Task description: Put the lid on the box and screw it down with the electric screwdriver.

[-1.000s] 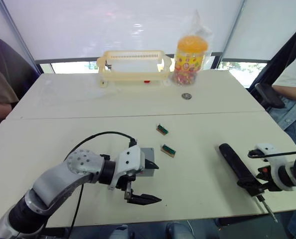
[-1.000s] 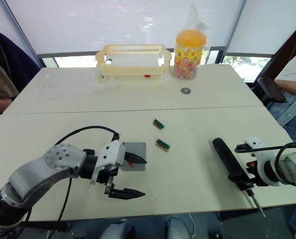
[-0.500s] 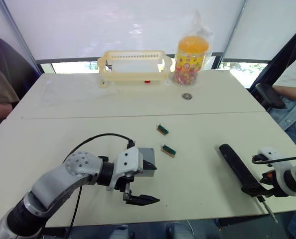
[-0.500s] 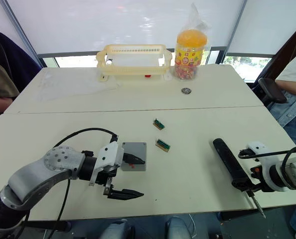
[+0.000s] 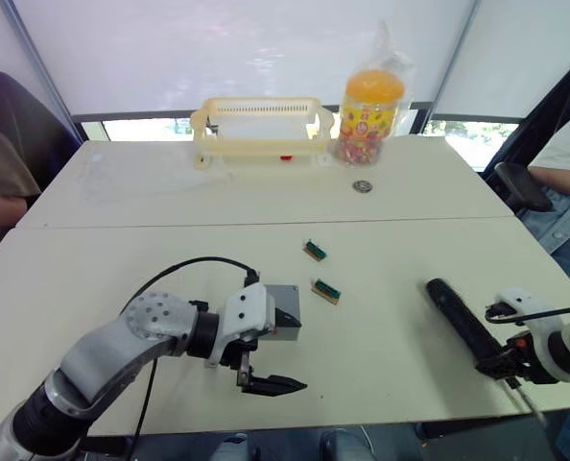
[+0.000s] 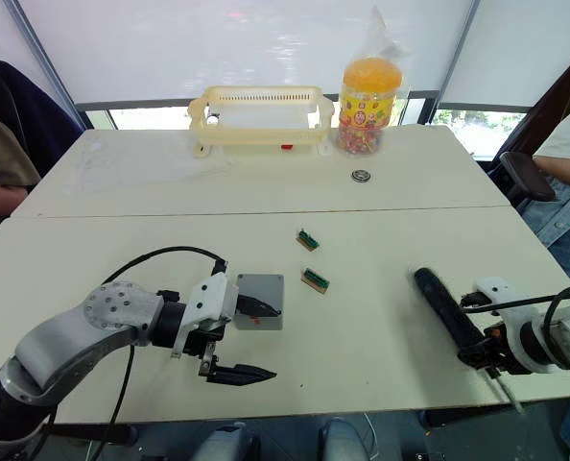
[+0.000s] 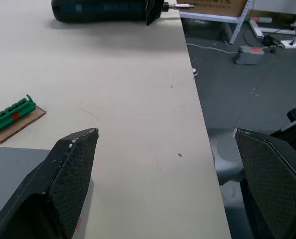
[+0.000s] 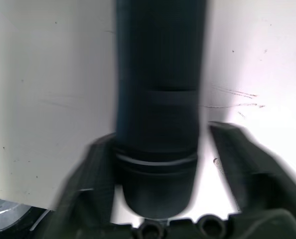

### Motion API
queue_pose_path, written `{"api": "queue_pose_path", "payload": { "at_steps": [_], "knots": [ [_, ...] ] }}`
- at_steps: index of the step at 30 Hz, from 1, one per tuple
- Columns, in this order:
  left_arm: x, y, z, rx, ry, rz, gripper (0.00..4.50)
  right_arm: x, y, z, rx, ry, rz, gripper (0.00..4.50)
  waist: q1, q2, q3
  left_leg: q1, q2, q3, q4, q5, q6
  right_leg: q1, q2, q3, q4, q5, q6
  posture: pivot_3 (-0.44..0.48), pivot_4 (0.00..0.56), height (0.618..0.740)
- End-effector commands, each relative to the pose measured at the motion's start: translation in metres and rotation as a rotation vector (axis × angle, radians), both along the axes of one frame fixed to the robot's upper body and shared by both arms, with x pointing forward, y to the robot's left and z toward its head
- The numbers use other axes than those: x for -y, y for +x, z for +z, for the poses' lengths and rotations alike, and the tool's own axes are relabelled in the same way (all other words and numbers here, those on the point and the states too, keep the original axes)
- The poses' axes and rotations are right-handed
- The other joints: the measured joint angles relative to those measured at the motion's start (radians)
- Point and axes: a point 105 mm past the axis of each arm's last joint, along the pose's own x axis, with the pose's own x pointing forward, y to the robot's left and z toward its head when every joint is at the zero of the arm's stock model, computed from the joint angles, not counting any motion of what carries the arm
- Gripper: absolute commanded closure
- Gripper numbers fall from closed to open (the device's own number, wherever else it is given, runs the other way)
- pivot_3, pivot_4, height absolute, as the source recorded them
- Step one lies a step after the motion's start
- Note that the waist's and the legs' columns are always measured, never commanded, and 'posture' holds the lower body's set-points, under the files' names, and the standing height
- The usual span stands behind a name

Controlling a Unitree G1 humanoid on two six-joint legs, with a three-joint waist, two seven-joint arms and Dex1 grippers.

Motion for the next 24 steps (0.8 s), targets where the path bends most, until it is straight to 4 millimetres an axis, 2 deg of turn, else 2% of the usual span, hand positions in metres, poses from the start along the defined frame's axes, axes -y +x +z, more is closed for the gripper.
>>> {"api": "queue_pose_path", "payload": {
  "at_steps": [1, 4, 7, 8, 11, 13, 15, 19, 21, 24],
  "knots": [
    [-0.005, 0.004, 0.007, 0.036, 0.006, 0.005, 0.00, -0.011, -0.007, -0.009, -0.048, 0.041, 0.032, 2.75, 0.000, 0.000, 0.000, 0.000, 0.000, 0.000, 0.000, 0.000, 0.000, 0.000, 0.000, 0.000, 0.000, 0.000, 0.000, 0.000, 0.150, 0.740],
    [-0.019, 0.014, 0.006, 0.048, 0.044, 0.044, 0.00, -0.007, 0.000, -0.003, 0.006, 0.015, 0.046, 2.75, -0.001, 0.000, 0.000, 0.000, 0.000, 0.000, 0.000, 0.000, 0.000, 0.000, 0.000, 0.000, 0.000, 0.000, 0.000, 0.000, 0.150, 0.740],
    [-0.037, 0.034, 0.021, 0.031, -0.014, 0.131, 0.00, -0.001, 0.039, 0.041, 0.281, 0.030, 0.019, 2.75, -0.007, 0.000, 0.000, 0.000, 0.000, 0.000, 0.000, 0.000, 0.000, 0.000, 0.000, 0.000, 0.000, 0.000, 0.000, 0.000, 0.150, 0.740],
    [-0.041, 0.039, 0.029, 0.021, -0.044, 0.147, 0.00, -0.003, 0.055, 0.065, 0.416, 0.070, 0.024, 2.75, -0.016, 0.001, 0.002, 0.000, 0.000, 0.001, 0.000, 0.000, 0.000, 0.000, 0.000, 0.000, 0.000, 0.000, -0.001, 0.000, 0.150, 0.740],
    [-0.049, 0.049, 0.046, -0.017, -0.126, 0.169, 0.00, -0.018, 0.072, 0.104, 0.602, 0.171, 0.051, 2.75, -0.022, 0.017, 0.009, -0.001, 0.000, 0.003, 0.001, 0.000, 0.000, -0.003, -0.001, 0.002, 0.000, 0.002, 0.001, 0.000, 0.150, 0.740],
    [-0.054, 0.054, 0.055, -0.011, -0.128, 0.171, 0.00, -0.039, 0.075, 0.131, 0.714, 0.251, 0.130, 2.75, -0.021, 0.018, 0.009, -0.003, -0.001, 0.003, -0.001, 0.000, 0.000, -0.006, 0.000, 0.002, 0.002, 0.003, 0.006, 0.000, 0.150, 0.740],
    [-0.063, 0.060, 0.063, -0.017, -0.127, 0.180, 0.00, -0.055, 0.068, 0.149, 0.758, 0.303, 0.197, 2.75, -0.020, 0.018, 0.009, -0.004, -0.001, 0.002, -0.003, 0.000, 0.000, -0.007, 0.001, 0.000, 0.003, 0.003, 0.006, 0.000, 0.150, 0.740],
    [-0.069, 0.065, 0.070, -0.043, -0.108, 0.184, 0.00, -0.063, 0.049, 0.144, 0.688, 0.314, 0.237, 2.75, -0.012, 0.017, 0.009, -0.016, -0.001, -0.003, -0.003, -0.001, 0.001, -0.015, 0.001, -0.005, 0.001, 0.003, 0.006, 0.000, 0.150, 0.740],
    [-0.076, 0.070, 0.071, -0.054, -0.099, 0.199, 0.00, -0.072, 0.053, 0.157, 0.818, 0.391, 0.224, 2.75, -0.008, 0.016, 0.009, -0.017, -0.002, -0.004, -0.002, -0.001, 0.001, -0.016, -0.001, -0.004, -0.001, 0.003, 0.006, 0.000, 0.150, 0.740],
    [-0.077, 0.071, 0.068, -0.038, -0.051, 0.183, 0.00, -0.111, 0.061, 0.193, 1.115, 0.640, 0.265, 2.75, -0.026, 0.017, 0.010, -0.016, -0.003, 0.001, 0.000, 0.000, 0.001, -0.016, -0.002, 0.002, 0.000, 0.005, 0.009, 0.000, 0.150, 0.740]
  ]
}}
